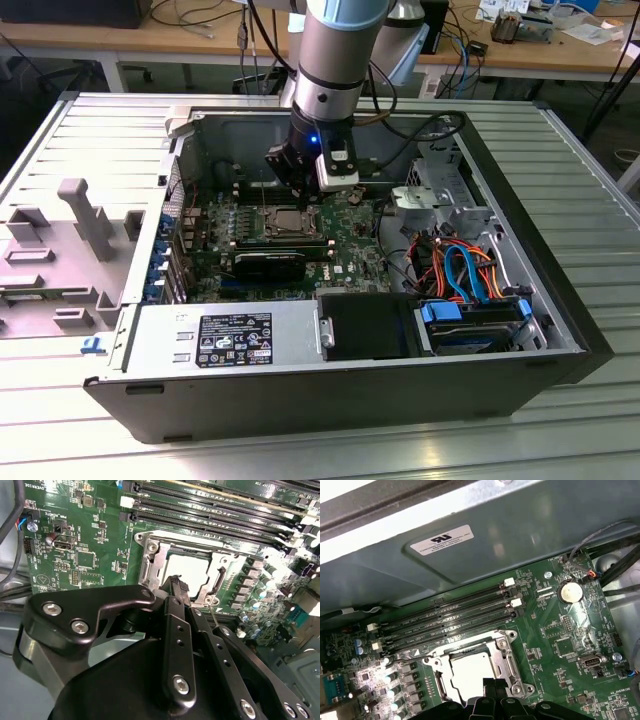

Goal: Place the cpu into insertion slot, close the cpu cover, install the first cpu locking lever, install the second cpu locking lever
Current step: 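Install the first cpu locking lever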

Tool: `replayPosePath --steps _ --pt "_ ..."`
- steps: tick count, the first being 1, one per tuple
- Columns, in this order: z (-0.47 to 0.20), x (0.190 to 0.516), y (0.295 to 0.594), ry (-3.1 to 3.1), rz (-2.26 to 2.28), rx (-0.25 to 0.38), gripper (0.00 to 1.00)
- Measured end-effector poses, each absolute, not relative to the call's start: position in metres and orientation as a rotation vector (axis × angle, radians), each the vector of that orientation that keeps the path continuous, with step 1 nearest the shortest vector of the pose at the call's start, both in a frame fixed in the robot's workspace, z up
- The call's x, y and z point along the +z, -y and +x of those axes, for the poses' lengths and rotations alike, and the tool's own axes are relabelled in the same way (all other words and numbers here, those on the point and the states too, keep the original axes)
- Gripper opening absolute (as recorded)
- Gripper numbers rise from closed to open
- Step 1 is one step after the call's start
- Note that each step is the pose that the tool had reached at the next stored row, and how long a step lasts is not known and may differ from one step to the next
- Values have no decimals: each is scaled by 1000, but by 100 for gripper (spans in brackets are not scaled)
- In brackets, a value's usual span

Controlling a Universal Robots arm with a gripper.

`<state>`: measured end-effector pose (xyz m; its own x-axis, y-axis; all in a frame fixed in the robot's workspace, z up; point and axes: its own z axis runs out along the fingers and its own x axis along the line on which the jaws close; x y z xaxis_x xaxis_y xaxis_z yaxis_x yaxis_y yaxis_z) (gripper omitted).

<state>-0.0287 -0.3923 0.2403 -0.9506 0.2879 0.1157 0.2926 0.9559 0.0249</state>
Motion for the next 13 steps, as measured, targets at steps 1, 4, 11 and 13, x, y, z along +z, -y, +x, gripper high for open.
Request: replayPosePath --steps 1,4,11,13 --pt "-29 240 392 2998 -439 -64 11" --pt "-29 240 392 3001 -411 -63 11" --pt "-29 240 392 3005 -380 -62 11" --pt "-29 240 392 3006 -374 -61 11"
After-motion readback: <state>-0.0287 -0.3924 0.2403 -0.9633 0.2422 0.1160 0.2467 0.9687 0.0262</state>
